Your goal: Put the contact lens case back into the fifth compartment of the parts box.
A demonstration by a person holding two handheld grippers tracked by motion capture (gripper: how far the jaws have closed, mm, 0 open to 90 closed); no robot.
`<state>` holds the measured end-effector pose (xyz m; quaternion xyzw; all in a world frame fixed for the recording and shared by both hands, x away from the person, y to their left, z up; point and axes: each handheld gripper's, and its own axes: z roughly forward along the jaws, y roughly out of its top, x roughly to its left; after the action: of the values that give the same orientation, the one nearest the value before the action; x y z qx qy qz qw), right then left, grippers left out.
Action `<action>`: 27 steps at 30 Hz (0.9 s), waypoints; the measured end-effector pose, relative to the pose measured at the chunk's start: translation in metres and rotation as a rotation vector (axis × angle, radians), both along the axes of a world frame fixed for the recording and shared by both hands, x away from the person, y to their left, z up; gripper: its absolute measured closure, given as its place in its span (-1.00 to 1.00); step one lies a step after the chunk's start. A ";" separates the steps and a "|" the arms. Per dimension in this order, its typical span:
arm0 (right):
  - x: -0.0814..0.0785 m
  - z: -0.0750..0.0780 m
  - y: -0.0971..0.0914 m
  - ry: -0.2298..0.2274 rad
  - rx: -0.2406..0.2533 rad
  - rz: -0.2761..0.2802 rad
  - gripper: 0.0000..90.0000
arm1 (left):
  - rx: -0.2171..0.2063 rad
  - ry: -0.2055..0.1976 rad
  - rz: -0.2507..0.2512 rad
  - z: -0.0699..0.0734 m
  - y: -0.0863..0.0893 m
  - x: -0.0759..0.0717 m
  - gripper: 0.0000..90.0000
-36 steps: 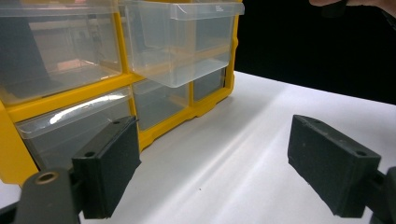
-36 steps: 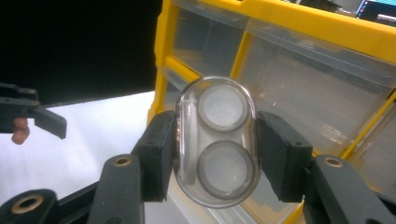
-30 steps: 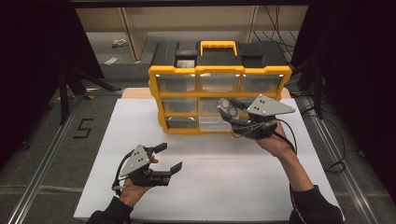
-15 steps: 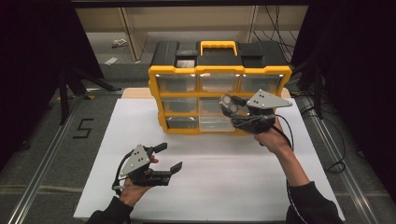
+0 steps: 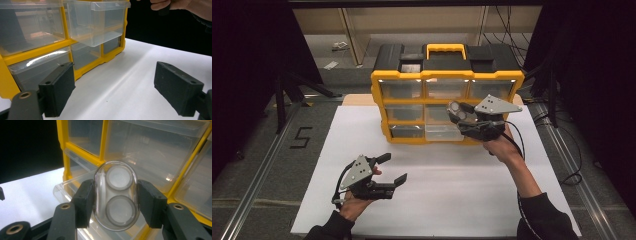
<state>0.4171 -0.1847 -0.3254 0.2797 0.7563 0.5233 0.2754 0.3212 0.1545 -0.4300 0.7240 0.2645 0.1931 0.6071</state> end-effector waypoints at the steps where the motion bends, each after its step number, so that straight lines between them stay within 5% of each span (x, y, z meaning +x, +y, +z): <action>1: 0.001 0.000 0.000 0.002 -0.005 0.000 0.10 | 0.002 0.000 0.000 0.000 0.000 0.000 -0.63; 27: 0.006 -0.004 0.001 0.040 0.009 -0.006 0.00 | 0.006 -0.003 -0.005 0.000 -0.001 0.000 -0.63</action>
<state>0.4234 -0.1841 -0.3294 0.2937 0.7586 0.5200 0.2606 0.3216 0.1530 -0.4302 0.7262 0.2614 0.1933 0.6058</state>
